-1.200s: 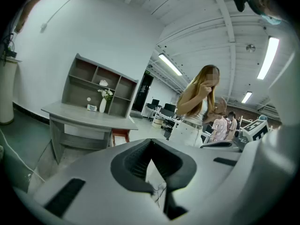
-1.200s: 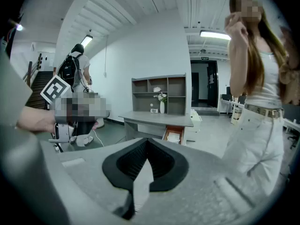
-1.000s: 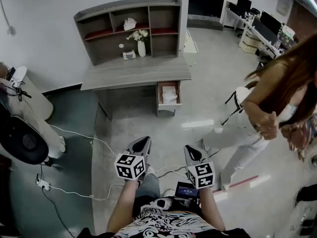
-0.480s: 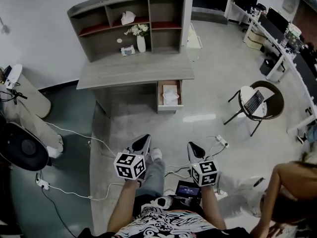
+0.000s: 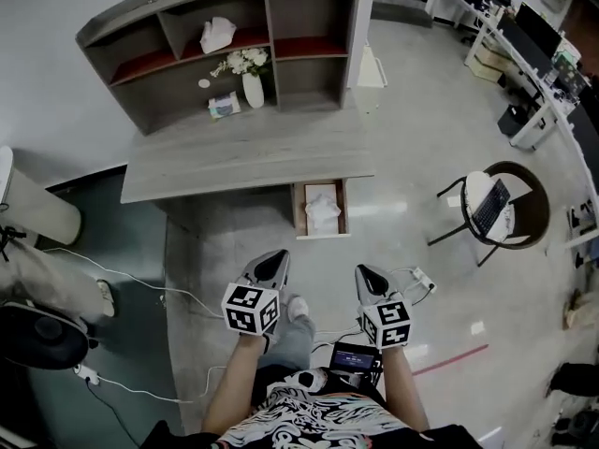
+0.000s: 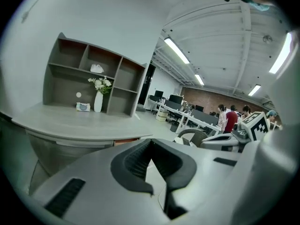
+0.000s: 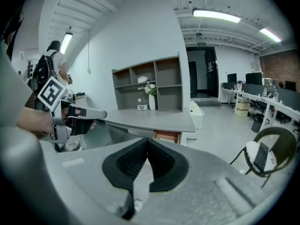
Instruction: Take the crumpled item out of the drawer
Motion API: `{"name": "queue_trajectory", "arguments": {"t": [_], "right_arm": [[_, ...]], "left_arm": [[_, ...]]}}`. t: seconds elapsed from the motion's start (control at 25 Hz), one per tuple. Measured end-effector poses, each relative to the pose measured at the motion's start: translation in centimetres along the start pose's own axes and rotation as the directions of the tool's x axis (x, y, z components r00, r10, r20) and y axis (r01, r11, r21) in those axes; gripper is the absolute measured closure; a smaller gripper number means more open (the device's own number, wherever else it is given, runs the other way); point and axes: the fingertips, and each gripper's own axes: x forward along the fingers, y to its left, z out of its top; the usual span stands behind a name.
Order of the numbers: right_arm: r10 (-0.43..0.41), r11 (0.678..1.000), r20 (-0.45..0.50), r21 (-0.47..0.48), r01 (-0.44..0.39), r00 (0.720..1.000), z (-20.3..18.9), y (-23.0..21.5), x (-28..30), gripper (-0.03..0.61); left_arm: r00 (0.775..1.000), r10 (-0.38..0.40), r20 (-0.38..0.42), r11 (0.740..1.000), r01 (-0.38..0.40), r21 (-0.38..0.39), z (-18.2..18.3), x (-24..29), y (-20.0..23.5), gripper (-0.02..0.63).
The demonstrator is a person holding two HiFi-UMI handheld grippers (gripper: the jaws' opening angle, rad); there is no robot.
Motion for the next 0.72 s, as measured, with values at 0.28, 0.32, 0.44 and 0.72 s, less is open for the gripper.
{"name": "queue_trajectory", "arguments": {"t": [0.28, 0.32, 0.44, 0.72], "right_arm": [[-0.029, 1.0, -0.066, -0.004, 0.029, 0.997, 3.9, -4.3, 9.7, 0.573], [-0.032, 0.999, -0.073, -0.004, 0.032, 0.997, 4.3, -4.7, 10.7, 0.574], [-0.05, 0.999, -0.077, -0.004, 0.049, 0.996, 5.7, -5.9, 12.8, 0.574], [-0.097, 0.995, -0.089, 0.012, 0.099, 0.991, 7.2, -7.7, 13.6, 0.573]], "left_arm": [[0.997, -0.027, -0.068, 1.0, 0.028, 0.01, 4.0, 8.4, 6.3, 0.612], [0.997, -0.034, -0.075, 0.999, 0.035, 0.01, 4.4, 9.3, 6.9, 0.613], [0.995, -0.058, -0.085, 0.998, 0.06, 0.018, 5.6, 11.9, 8.2, 0.614], [0.991, -0.099, -0.095, 0.995, 0.101, 0.017, 7.3, 14.8, 8.9, 0.614]]}}
